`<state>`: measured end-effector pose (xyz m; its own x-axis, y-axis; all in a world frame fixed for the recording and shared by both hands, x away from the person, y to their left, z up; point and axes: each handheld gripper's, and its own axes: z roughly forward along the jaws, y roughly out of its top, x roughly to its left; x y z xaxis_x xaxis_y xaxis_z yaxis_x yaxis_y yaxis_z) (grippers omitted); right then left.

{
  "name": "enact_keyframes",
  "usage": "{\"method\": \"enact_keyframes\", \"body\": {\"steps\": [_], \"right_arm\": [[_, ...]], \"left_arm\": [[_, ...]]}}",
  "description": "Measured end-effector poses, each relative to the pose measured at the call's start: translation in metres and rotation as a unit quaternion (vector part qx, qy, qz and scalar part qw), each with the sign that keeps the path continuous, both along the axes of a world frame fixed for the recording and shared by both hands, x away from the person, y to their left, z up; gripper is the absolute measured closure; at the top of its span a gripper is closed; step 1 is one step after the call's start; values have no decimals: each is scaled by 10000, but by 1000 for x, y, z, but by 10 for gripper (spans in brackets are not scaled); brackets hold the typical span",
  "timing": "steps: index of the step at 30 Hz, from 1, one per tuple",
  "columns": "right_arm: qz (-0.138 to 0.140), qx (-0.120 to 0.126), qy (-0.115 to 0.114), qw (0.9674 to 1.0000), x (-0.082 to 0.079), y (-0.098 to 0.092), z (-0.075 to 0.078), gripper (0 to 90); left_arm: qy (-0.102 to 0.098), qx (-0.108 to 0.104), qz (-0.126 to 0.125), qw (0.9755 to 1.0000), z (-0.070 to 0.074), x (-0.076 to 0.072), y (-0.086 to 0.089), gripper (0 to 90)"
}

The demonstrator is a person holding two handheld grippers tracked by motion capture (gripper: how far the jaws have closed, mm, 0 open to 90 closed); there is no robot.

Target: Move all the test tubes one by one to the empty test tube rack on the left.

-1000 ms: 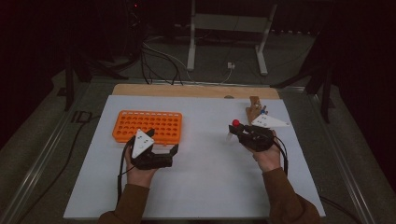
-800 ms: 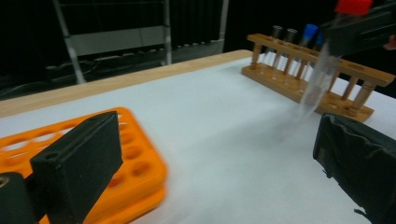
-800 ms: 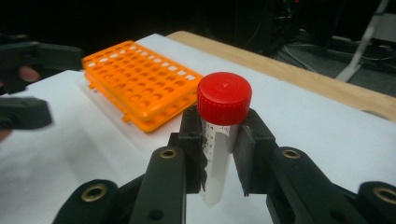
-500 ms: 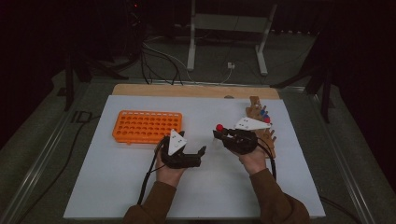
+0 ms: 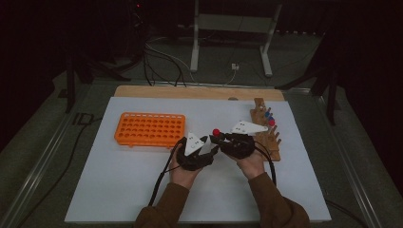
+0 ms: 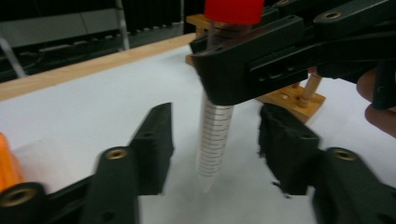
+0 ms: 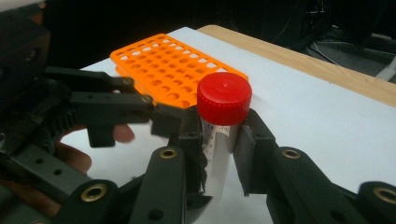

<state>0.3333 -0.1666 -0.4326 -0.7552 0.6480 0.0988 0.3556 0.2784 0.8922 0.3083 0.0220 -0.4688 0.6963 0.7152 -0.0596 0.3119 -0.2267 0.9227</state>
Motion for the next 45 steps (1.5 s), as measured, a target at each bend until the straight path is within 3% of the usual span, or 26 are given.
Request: {"method": "enact_keyframes", "body": {"steps": [6, 20, 24, 27, 31, 32, 45], "right_arm": [[49, -1, 11, 10000, -1, 2, -2, 743], [71, 22, 26, 10000, -1, 2, -1, 741], [58, 95, 26, 9999, -2, 1, -1, 641], [57, 232, 10, 9997, -2, -4, 0, 476], [8, 306, 49, 9995, -2, -7, 1, 408], [-70, 320, 28, 9995, -3, -9, 1, 351], [-517, 156, -62, 9985, -5, -28, -7, 91]], "left_arm": [[11, 1, -79, 10000, -1, 0, -2, 634], [-104, -3, -108, 9999, 0, 0, 2, 744], [-99, 35, -83, 9999, -1, 2, 3, 746], [-92, 78, -37, 9999, -1, 4, 5, 746], [-102, 114, 29, 9999, -2, 7, 10, 747], [-96, 119, 54, 9999, -1, 7, 12, 747], [-121, 89, 377, 9992, 2, 18, 35, 746]]}}
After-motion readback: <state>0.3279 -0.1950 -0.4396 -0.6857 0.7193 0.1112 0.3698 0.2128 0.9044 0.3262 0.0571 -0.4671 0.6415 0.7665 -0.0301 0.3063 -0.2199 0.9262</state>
